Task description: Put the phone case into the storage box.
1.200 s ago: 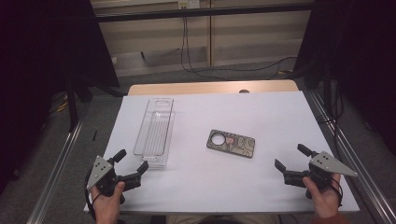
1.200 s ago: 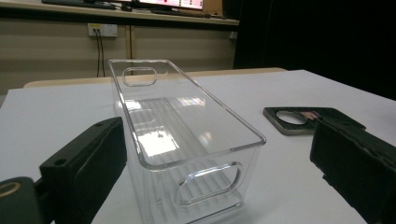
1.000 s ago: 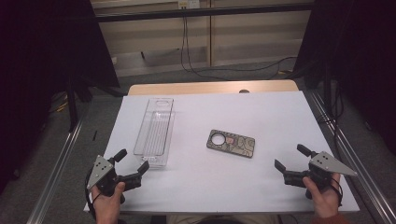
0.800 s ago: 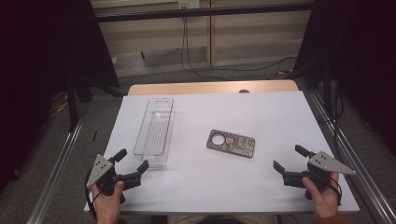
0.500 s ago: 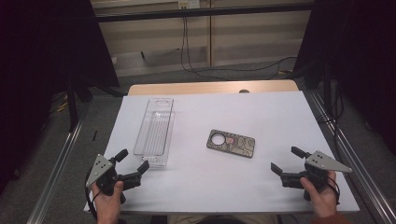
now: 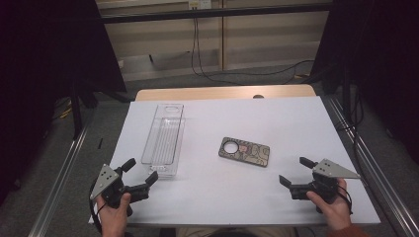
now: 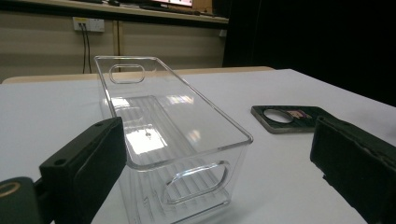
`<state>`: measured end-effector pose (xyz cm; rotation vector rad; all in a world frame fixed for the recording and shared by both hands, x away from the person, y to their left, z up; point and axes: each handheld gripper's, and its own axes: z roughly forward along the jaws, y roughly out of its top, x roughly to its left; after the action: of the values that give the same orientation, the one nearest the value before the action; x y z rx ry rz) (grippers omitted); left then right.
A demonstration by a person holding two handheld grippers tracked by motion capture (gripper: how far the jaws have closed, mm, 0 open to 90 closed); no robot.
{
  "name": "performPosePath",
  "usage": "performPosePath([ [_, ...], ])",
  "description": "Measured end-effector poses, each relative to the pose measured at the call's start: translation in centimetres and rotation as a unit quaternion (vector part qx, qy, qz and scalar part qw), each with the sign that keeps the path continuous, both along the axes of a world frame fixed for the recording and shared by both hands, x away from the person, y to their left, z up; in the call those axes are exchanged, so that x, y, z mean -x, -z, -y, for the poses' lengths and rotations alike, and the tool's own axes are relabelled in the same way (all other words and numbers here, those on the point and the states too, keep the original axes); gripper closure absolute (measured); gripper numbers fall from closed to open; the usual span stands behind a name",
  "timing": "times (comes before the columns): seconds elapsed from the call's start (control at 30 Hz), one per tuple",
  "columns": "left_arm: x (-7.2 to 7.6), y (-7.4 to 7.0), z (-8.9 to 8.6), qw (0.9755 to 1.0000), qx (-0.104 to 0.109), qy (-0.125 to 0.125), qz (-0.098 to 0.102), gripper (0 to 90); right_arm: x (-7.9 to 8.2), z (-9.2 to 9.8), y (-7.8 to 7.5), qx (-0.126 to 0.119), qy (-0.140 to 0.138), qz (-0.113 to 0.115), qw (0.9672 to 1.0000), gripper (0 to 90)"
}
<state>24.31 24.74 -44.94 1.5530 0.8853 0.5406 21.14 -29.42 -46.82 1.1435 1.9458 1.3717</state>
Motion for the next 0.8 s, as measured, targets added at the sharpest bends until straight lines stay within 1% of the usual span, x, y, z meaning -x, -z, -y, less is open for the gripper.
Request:
performPosePath([
  [0.07,0.0,0.0,0.0,1.0,-0.001,-0.004,-0.001,3.8,-0.1,-0.3,-0.1,-0.006,-0.008,-0.012,0.9999,1.9],
  [0.13,0.0,0.0,0.0,1.0,-0.008,-0.004,0.0,3.7,-0.2,-0.5,-0.1,0.0,-0.015,-0.013,0.9998,2.2],
  [0.17,0.0,0.0,-0.1,1.0,-0.009,-0.004,0.0,3.7,-0.4,-0.7,-0.2,0.003,-0.022,-0.022,0.9995,2.5],
  [0.2,0.0,0.0,0.0,1.0,-0.008,-0.004,-0.001,3.7,-0.4,-0.7,-0.2,0.003,-0.022,-0.022,0.9995,2.5],
  [0.23,0.0,0.0,0.0,1.0,-0.008,-0.004,-0.001,3.7,-0.6,-0.8,-0.4,0.008,-0.027,-0.029,0.9992,2.7],
  [0.3,0.0,0.0,-0.1,1.0,-0.007,-0.005,-0.001,3.8,-0.9,-0.9,-0.6,0.003,-0.033,-0.044,0.9985,2.7],
  [0.37,0.0,0.0,-0.1,0.9999,-0.014,-0.005,0.0,3.7,-1.1,-1.0,-0.7,0.003,-0.034,-0.046,0.9984,2.5],
  [0.4,0.0,0.1,-0.1,0.9999,-0.011,-0.005,-0.002,3.8,-1.4,-1.1,-0.7,0.001,-0.035,-0.045,0.9984,2.1],
  [0.43,0.0,0.1,-0.1,0.9999,-0.011,-0.005,-0.002,3.8,-1.4,-1.1,-0.7,0.001,-0.035,-0.045,0.9984,2.1],
  [0.5,-0.1,0.1,-0.1,0.9999,-0.01,-0.009,-0.004,3.7,-1.9,-1.3,-0.8,-0.004,-0.042,-0.057,0.9975,2.0],
  [0.53,-0.1,0.1,-0.1,0.9999,-0.01,-0.009,-0.004,3.8,-1.9,-1.3,-0.8,-0.004,-0.042,-0.057,0.9975,2.0],
  [0.57,-0.1,0.1,-0.1,0.9999,-0.01,-0.009,-0.005,3.8,-2.3,-1.5,-0.8,-0.006,-0.054,-0.063,0.9965,2.0],
  [0.6,-0.1,0.1,-0.1,0.9999,-0.01,-0.009,-0.005,3.7,-2.5,-1.5,-0.9,-0.007,-0.056,-0.07,0.996,2.0],
  [0.63,-0.1,0.1,0.0,0.9999,-0.006,-0.012,-0.007,3.8,-2.6,-1.6,-0.9,-0.004,-0.056,-0.07,0.996,2.0],
  [0.67,-0.1,0.1,0.1,0.9999,-0.006,-0.009,-0.007,3.8,-2.6,-1.6,-0.9,-0.004,-0.056,-0.07,0.996,2.0],
  [0.73,-0.1,0.1,0.1,0.9999,-0.009,-0.008,-0.007,3.8,-2.9,-1.7,-1.0,-0.002,-0.061,-0.072,0.9956,2.0],
  [0.77,-0.1,0.1,0.1,0.9999,-0.01,-0.01,-0.007,3.8,-3.1,-1.7,-1.0,-0.003,-0.063,-0.082,0.9946,1.8],
  [0.8,-0.1,0.1,0.1,0.9999,-0.009,-0.009,-0.007,3.8,-3.4,-1.8,-1.1,0.003,-0.07,-0.091,0.9934,1.7],
])
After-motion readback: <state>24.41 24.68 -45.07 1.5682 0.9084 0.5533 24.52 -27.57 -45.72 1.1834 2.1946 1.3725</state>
